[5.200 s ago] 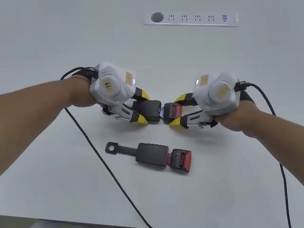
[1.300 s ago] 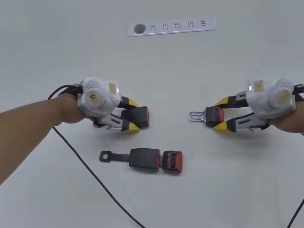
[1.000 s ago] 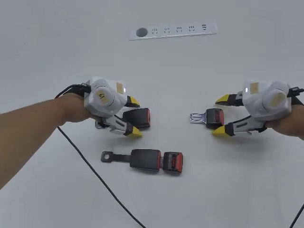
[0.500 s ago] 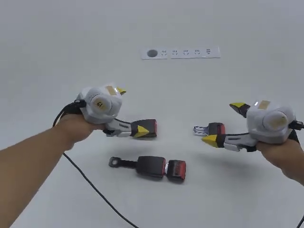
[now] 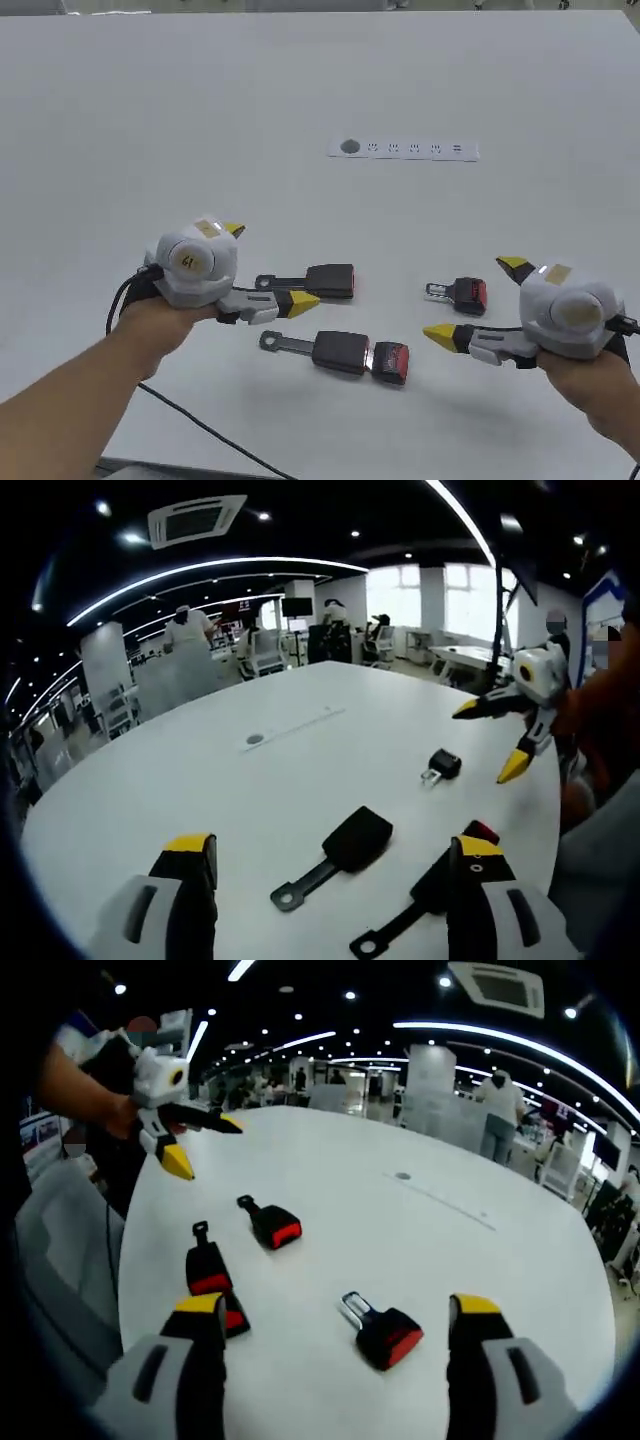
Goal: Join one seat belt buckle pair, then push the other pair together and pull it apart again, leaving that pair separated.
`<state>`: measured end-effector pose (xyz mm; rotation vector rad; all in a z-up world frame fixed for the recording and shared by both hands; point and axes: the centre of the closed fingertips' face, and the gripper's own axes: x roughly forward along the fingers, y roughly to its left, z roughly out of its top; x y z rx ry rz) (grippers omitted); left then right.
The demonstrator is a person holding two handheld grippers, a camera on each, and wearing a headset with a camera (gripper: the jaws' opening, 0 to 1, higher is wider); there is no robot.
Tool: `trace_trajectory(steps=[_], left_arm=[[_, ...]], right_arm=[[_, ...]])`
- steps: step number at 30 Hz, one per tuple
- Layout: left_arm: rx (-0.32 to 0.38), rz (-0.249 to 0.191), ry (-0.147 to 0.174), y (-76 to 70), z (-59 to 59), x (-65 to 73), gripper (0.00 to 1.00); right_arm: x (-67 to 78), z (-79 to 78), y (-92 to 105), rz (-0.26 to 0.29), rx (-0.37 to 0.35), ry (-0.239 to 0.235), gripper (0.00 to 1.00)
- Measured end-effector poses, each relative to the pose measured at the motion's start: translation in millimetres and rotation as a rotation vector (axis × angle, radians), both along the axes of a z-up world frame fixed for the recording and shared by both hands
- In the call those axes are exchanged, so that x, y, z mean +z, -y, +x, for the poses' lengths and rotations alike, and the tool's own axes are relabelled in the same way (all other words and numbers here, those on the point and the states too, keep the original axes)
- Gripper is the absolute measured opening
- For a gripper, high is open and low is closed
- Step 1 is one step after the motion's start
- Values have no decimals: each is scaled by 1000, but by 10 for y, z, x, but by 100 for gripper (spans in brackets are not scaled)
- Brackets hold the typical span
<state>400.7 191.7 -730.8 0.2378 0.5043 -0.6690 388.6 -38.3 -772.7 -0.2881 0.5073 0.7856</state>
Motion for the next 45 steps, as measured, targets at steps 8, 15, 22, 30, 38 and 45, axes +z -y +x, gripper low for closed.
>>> trace_trajectory(steps=[8,15,22,30,38,45], left_arm=[[13,-17,-7,-173,-309,-42,100],[8,-11,-26,-317,-531,-156,100],[-12,-33,-40,-387,-656,-165,100],[-6,-51,-49,-447,-748,-181,100],[8,-65,-60,-472,-829,-196,100],[28,-77,-65,-510,-873,-205,100]], right_arm=[[-57,-357,8,-3,-7,-15,95],[-107,-612,-5,-13,-6,-25,96],[-80,-730,-27,-12,-10,-22,98],[-109,-830,-15,-7,-25,-30,98],[-179,-910,47,-1,-54,-50,98],[-167,-939,86,17,-83,-55,98]])
